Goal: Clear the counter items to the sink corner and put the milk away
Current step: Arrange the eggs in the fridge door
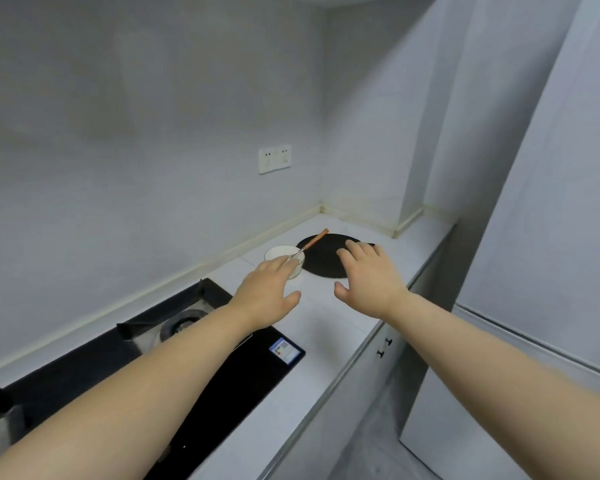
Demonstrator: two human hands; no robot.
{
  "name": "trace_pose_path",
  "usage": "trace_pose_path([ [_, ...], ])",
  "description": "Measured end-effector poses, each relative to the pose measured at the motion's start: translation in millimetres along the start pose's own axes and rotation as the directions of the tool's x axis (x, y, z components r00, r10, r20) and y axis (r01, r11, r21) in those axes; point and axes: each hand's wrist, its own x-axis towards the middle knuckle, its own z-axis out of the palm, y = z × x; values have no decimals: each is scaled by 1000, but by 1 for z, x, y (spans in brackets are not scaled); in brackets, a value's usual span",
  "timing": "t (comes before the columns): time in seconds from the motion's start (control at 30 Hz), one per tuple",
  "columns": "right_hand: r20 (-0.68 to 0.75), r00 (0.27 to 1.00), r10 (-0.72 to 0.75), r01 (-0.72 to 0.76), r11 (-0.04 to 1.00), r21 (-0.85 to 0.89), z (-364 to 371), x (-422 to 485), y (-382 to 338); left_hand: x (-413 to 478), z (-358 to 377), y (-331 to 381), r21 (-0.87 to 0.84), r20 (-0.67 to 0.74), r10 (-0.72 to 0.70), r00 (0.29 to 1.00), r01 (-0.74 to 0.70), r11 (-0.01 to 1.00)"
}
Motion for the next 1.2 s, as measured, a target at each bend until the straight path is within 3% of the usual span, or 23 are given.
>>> trace_pose_path([
  [0.13, 61, 996, 72, -68, 996, -52, 20, 24, 58, 72, 30, 13, -180, 107, 28, 994, -9, 984],
  [0.4, 126, 964, 235, -201, 951, -237, 27, 32, 185, 176, 82, 74, -375, 204, 91, 975, -8, 927],
  [0.63, 260, 936, 239, -56, 828, -559, 33, 37, 278, 223, 132, 132, -464, 290, 122, 949, 28, 885],
  [0.77, 327, 935, 134, 158, 671, -725, 27, 46, 332, 250, 157, 178, -512, 302, 110, 947, 63, 857],
  [0.87, 332, 941, 69, 224, 609, -761, 28, 57, 366, 270, 172, 212, -570, 293, 82, 952, 105, 815],
  [1.03, 297, 941, -165, 336, 577, -745, 33, 69, 397, 301, 199, 260, -731, 296, 3, 955, 225, 644],
  [1.2, 279, 914, -296, 405, 613, -678, 47, 72, 409, 329, 221, 291, -783, 396, 65, 916, 301, 544],
])
